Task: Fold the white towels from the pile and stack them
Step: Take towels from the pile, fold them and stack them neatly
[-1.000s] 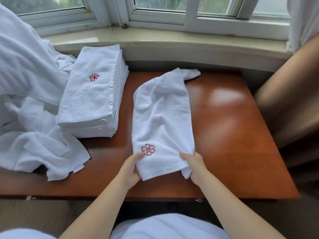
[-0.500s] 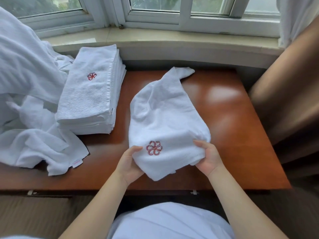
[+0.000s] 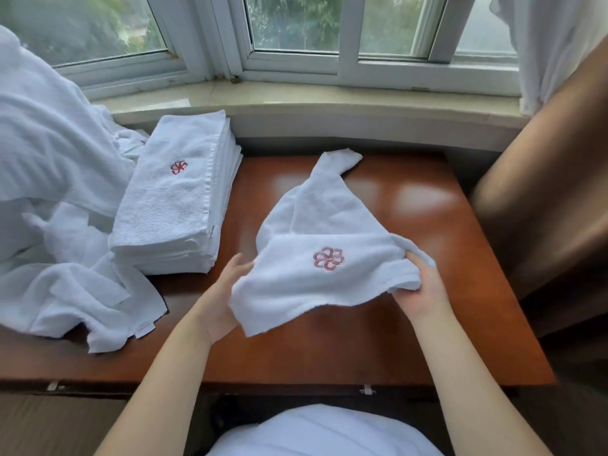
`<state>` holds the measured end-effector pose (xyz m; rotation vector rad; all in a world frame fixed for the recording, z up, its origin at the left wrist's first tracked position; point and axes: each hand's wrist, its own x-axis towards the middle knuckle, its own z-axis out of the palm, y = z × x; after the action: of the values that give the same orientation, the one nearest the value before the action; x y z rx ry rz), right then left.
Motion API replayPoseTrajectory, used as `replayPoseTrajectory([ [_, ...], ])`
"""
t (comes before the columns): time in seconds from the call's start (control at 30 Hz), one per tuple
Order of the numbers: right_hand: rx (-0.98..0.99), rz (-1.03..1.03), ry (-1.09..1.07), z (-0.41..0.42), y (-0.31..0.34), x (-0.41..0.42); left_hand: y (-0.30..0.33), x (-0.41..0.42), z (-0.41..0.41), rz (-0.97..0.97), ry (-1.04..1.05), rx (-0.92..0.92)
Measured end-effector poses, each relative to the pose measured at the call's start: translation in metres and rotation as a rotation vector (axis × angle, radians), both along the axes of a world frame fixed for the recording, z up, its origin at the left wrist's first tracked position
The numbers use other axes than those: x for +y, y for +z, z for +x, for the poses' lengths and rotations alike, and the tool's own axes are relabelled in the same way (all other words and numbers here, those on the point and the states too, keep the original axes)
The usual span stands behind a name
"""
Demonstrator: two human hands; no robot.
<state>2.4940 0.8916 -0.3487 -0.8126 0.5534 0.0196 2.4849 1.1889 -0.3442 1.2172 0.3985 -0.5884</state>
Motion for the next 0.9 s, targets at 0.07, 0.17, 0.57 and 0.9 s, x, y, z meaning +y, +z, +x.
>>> replayPoseTrajectory([
  [0.07, 0.179, -0.081, -0.049, 0.006, -0.002, -0.011, 0.007, 0.012, 0.005, 0.331, -0.041, 0.095],
  [0.17, 0.339, -0.149, -0.03, 0.014, -0.009, -0.02, 0.018, 0.027, 0.013, 0.056, 0.073, 0.191],
  [0.57, -0.106, 0.379, 0.098, 0.126, 0.064, 0.007, 0.037, 0.002, 0.122, -0.638, 0.625, -0.131],
  [0.9, 0.358, -0.585, 0.147, 0.161, -0.048, 0.012, -0.053, -0.074, 0.093, 0.739, 0.725, 0.335],
])
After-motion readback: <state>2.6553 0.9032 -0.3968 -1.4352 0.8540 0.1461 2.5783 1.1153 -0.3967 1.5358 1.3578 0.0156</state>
